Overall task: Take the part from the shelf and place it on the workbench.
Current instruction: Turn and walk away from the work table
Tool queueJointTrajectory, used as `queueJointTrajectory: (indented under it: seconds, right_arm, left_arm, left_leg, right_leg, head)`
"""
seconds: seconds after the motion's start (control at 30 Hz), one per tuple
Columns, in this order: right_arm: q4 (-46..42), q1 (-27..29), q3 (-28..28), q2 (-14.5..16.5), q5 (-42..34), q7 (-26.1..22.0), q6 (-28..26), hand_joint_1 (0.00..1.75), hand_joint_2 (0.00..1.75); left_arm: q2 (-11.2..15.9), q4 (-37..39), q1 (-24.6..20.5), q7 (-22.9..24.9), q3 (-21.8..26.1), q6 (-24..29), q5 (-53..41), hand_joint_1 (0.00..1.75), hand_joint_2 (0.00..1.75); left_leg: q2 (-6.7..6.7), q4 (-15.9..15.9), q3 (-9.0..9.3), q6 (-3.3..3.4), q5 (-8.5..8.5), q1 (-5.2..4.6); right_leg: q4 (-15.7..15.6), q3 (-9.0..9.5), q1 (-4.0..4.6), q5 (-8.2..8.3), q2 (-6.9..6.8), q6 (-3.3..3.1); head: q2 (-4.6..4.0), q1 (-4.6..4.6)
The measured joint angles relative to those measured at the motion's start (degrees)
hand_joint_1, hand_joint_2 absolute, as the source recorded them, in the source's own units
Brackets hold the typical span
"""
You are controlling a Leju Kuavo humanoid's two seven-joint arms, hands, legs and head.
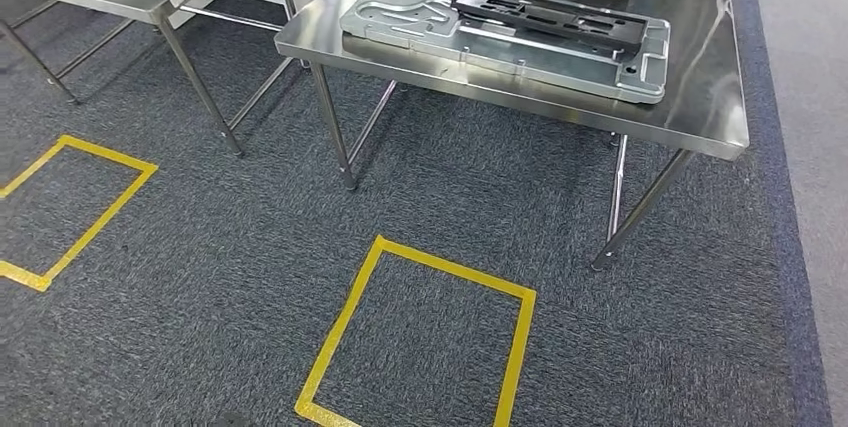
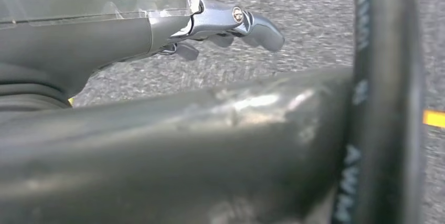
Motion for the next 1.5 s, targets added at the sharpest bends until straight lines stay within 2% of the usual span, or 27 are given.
queueJointTrajectory:
  seconds: [0.07, 0.17, 0.2, 0.23, 0.27, 0.3, 0.37, 0.43, 0.5, 0.57, 0.63, 0.7, 0.73, 0.77, 0.8, 0.87, 0.9, 0.97, 1.03, 1.1, 1.17, 1.23, 1.27, 1.33, 1.4, 1.47, 1.5]
  right_arm:
    - [0.05, 0.07, 0.16, -0.09, 0.64, 1.69, 0.38, 0.0, 0.0]
    - [0.19, 0.5, 0.28, -0.14, 1.23, 3.77, 0.71, 0.0, 0.0]
    - [0.24, 0.61, 0.29, -0.14, 1.37, 4.21, 0.82, 0.0, 0.0]
    - [0.28, 0.67, 0.3, -0.14, 1.51, 4.5, 0.96, 0.0, 0.0]
    - [0.3, 0.67, 0.3, -0.14, 1.63, 4.67, 1.1, 0.0, 0.0]
    - [0.31, 0.65, 0.31, -0.14, 1.77, 4.76, 1.21, 0.0, 0.0]
    - [0.32, 0.6, 0.36, -0.14, 2.05, 4.72, 1.43, 0.0, 0.0]
    - [0.33, 0.53, 0.41, -0.15, 2.42, 4.31, 1.64, 0.0, 0.0]
    - [0.33, 0.29, 0.56, -0.16, 2.79, 3.55, 1.86, 0.0, 0.0]
    - [0.33, 0.17, 0.77, -0.3, 3.13, 2.79, 2.1, 0.0, 0.0]
    - [0.34, 0.28, 0.89, -0.48, 3.56, 2.16, 2.27, 0.0, 0.0]
    - [0.36, 0.41, 1.02, -0.59, 4.03, 1.68, 2.35, 0.0, 0.0]
    - [0.36, 0.47, 1.12, -0.65, 4.25, 1.51, 2.39, 0.0, 0.0]
    - [0.37, 0.5, 1.26, -0.73, 4.5, 1.37, 2.47, 0.0, 0.0]
    - [0.38, 0.51, 1.43, -0.82, 4.76, 1.28, 2.54, 0.0, 0.0]
    - [0.42, 0.62, 1.78, -1.06, 5.27, 1.2, 2.81, 0.0, 0.0]
    - [0.47, 0.66, 1.95, -1.17, 5.54, 1.2, 2.98, 0.0, 0.0]
    - [0.56, 0.57, 2.27, -1.35, 6.12, 1.27, 3.36, 0.0, 0.0]
    - [0.61, 0.4, 2.68, -1.43, 6.62, 1.4, 3.62, 0.0, 0.0]
    - [0.63, 0.45, 3.02, -1.55, 6.94, 1.52, 3.83, 0.0, 0.0]
    - [0.66, 0.65, 3.25, -1.62, 7.09, 1.57, 3.98, 0.0, 0.0]
    - [0.68, 0.77, 3.44, -1.64, 7.32, 1.6, 4.16, 0.0, 0.0]
    - [0.68, 0.78, 3.54, -1.65, 7.47, 1.63, 4.25, 0.0, 0.0]
    - [0.68, 0.77, 3.65, -1.67, 7.73, 1.75, 4.36, 0.0, 0.0]
    - [0.69, 0.77, 3.67, -1.67, 7.87, 1.95, 4.37, 0.0, 0.0]
    - [0.72, 0.69, 3.69, -1.67, 8.01, 2.15, 4.37, 0.0, 0.0]
    - [0.74, 0.57, 3.72, -1.66, 8.12, 2.23, 4.37, 0.0, 0.0]
  left_arm:
    - [0.9, 1.04, 0.35, 1.27, 0.42, -0.48, -0.16, 0.0, 0.0]
    - [1.67, 2.17, 0.83, 3.25, 1.0, -0.67, -0.53, 0.0, 0.0]
    - [1.88, 2.48, 0.97, 3.83, 1.14, -0.71, -0.59, 0.0, 0.0]
    - [2.08, 2.76, 1.13, 4.33, 1.26, -0.75, -0.6, 0.0, 0.0]
    - [2.3, 2.98, 1.3, 4.82, 1.38, -0.79, -0.57, 0.0, 0.0]
    - [2.53, 3.14, 1.43, 5.3, 1.52, -0.79, -0.51, 0.0, 0.0]
    - [2.95, 3.33, 1.42, 6.08, 1.96, -0.78, -0.19, 0.0, 0.0]
    - [3.27, 3.42, 1.27, 6.53, 2.47, -0.8, 0.22, 0.0, 0.0]
    - [3.65, 3.56, 1.42, 6.75, 2.99, -0.98, 0.59, 0.0, 0.0]
    - [3.91, 3.72, 1.57, 6.72, 3.53, -1.35, 0.94, 0.0, 0.0]
    - [3.98, 3.81, 1.38, 6.37, 3.93, -1.94, 1.17, 0.0, 0.0]
    - [4.14, 3.9, 1.16, 5.92, 4.14, -2.49, 1.1, 0.0, 0.0]
    - [4.24, 3.94, 1.13, 5.76, 4.2, -2.59, 0.82, 0.0, 0.0]
    - [4.35, 3.99, 1.16, 5.68, 4.23, -2.57, 0.3, 0.0, 0.0]
    - [4.43, 4.04, 1.19, 5.68, 4.19, -2.44, -0.38, 0.0, 0.0]
    - [4.6, 4.12, 1.19, 5.94, 3.93, -2.18, -2.08, 0.0, 0.0]
    - [4.73, 4.15, 1.13, 6.24, 3.67, -2.12, -2.94, 0.0, 0.0]
    - [5.06, 4.23, 1.12, 7.26, 2.99, -2.14, -4.4, 0.0, 0.0]
    - [5.41, 4.4, 1.34, 8.43, 2.44, -2.17, -5.18, 0.0, 0.0]
    - [5.72, 4.56, 1.46, 9.22, 2.15, -2.18, -5.6, 0.0, 0.0]
    - [6.0, 4.62, 1.28, 9.73, 1.84, -2.2, -5.83, 0.0, 0.0]
    - [6.12, 4.66, 1.18, 10.47, 1.56, -2.36, -5.29, 0.0, 0.0]
    - [6.12, 4.7, 1.27, 10.8, 1.62, -2.48, -4.34, 0.0, 0.0]
    - [6.12, 4.74, 1.47, 11.05, 2.52, -2.78, -1.48, 0.0, 0.0]
    - [6.12, 4.74, 1.32, 10.82, 3.85, -3.23, 0.66, 0.0, 0.0]
    - [6.03, 4.75, 1.17, 10.63, 4.8, -3.52, 1.42, 0.0, 0.0]
    - [5.96, 4.77, 1.25, 10.6, 5.17, -3.55, 1.59, 0.0, 0.0]
  left_leg:
    - [1.38, 1.75, -0.78, -0.6, -1.21, 0.07]
    - [4.46, 11.4, -5.37, -1.34, -6.52, 0.29]
    - [4.82, 14.4, -6.77, -1.52, -7.64, 0.39]
    - [5.02, 15.53, -7.2, -1.61, -7.65, 0.44]
    - [5.23, 14.51, -6.53, -1.61, -6.66, 0.46]
    - [5.7, 11.33, -4.71, -1.48, -4.91, 0.45]
    - [7.97, 3.4, -0.37, -0.94, -2.03, 0.18]
    - [9.19, -0.27, 1.42, -0.34, -1.3, -0.2]
    - [8.03, -0.65, 1.47, 0.25, -1.1, -0.22]
    - [6.95, -1.47, 1.91, 0.91, -0.51, 0.07]
    - [5.88, -1.93, 1.95, 1.41, -0.02, 0.2]
    - [4.56, -1.88, 1.71, 1.66, 0.11, 0.06]
    - [3.85, -1.83, 1.68, 1.68, 0.12, -0.02]
    - [3.08, -1.73, 1.69, 1.66, 0.1, -0.06]
    - [2.27, -1.57, 1.72, 1.6, 0.05, -0.08]
    - [0.8, -1.0, 1.53, 1.28, -0.2, -0.13]
    - [0.14, -0.69, 1.3, 1.02, -0.32, -0.15]
    - [-0.97, -0.4, 0.71, 0.33, -0.4, -0.11]
    - [-1.48, -0.36, 0.45, -0.36, -0.42, 0.11]
    - [1.19, 1.95, -0.55, -0.95, -1.86, 0.08]
    - [4.39, 8.48, -3.79, -1.51, -5.3, 0.16]
    - [5.11, 14.8, -7.03, -1.9, -7.6, 0.42]
    - [5.23, 15.38, -7.33, -1.97, -7.22, 0.5]
    - [6.11, 10.19, -4.59, -1.76, -3.84, 0.5]
    - [8.6, 2.59, -0.68, -1.11, -1.01, 0.08]
    - [9.63, -0.27, 0.61, -0.41, -0.61, -0.4]
    - [8.91, -0.31, 0.53, -0.11, -0.58, -0.51]
  right_leg:
    - [-0.4, 0.16, -0.11, 0.29, -1.24, -0.82]
    - [-0.54, 0.02, 0.06, 0.34, -3.44, -1.37]
    - [-0.52, -0.05, 0.14, 0.3, -4.25, -1.41]
    - [-0.51, -0.07, 0.19, 0.26, -5.04, -1.42]
    - [-0.51, -0.05, 0.2, 0.21, -5.76, -1.4]
    - [-0.51, 0.05, 0.21, 0.16, -6.41, -1.33]
    - [-0.5, 0.34, 0.36, -0.05, -7.6, -0.99]
    - [-0.55, 0.67, 0.54, -0.23, -8.57, -0.37]
    - [-0.84, 1.12, 0.55, -0.27, -9.25, 0.36]
    - [0.0, 1.05, 0.45, -1.2, -7.33, 1.0]
    - [5.02, -1.34, 0.4, -4.39, -4.19, 1.21]
    - [12.06, -4.98, 0.45, -7.46, -3.12, 1.11]
    - [14.02, -6.09, 0.46, -7.68, -3.03, 1.06]
    - [13.83, -6.2, 0.46, -6.64, -2.95, 0.98]
    - [11.54, -5.31, 0.45, -4.61, -2.68, 0.86]
    - [4.17, -2.29, 0.36, -0.59, -0.42, 0.54]
    - [1.54, -1.23, 0.31, 0.42, 0.58, 0.4]
    - [-0.05, -0.65, 0.41, 0.46, 1.12, 0.11]
    - [-0.4, -0.42, 0.42, 0.63, -0.16, -0.5]
    - [-0.92, -0.05, 0.26, 0.78, -1.53, -1.17]
    - [-1.08, 0.14, 0.35, 0.66, -3.11, -1.59]
    - [-1.02, 0.2, 0.44, 0.43, -4.77, -1.7]
    - [-1.0, 0.27, 0.45, 0.29, -5.52, -1.67]
    - [-0.98, 0.67, 0.47, -0.01, -6.89, -1.45]
    - [-0.95, 1.2, 0.68, -0.43, -8.13, -0.98]
    - [-1.0, 1.58, 0.87, -0.76, -9.21, -0.35]
    - [-1.11, 1.8, 0.89, -0.85, -9.73, -0.02]
  head:
    - [0.0, -0.01]
    - [0.0, -0.01]
    - [0.0, -0.01]
    - [0.0, -0.01]
    - [0.0, -0.01]
    - [0.0, -0.01]
    - [0.0, -0.01]
    - [0.0, -0.01]
    - [0.0, -0.01]
    - [0.0, 0.01]
    - [0.0, 0.01]
    - [0.0, 0.0]
    - [0.0, 0.0]
    - [0.0, 0.0]
    - [0.0, 0.0]
    - [0.0, 0.0]
    - [0.0, 0.0]
    - [0.0, 0.0]
    - [0.0, -0.01]
    - [0.0, -0.02]
    - [0.0, -0.01]
    - [0.0, -0.01]
    - [0.0, -0.01]
    - [0.0, -0.01]
    - [0.0, -0.01]
    - [0.0, -0.01]
    - [0.0, -0.01]
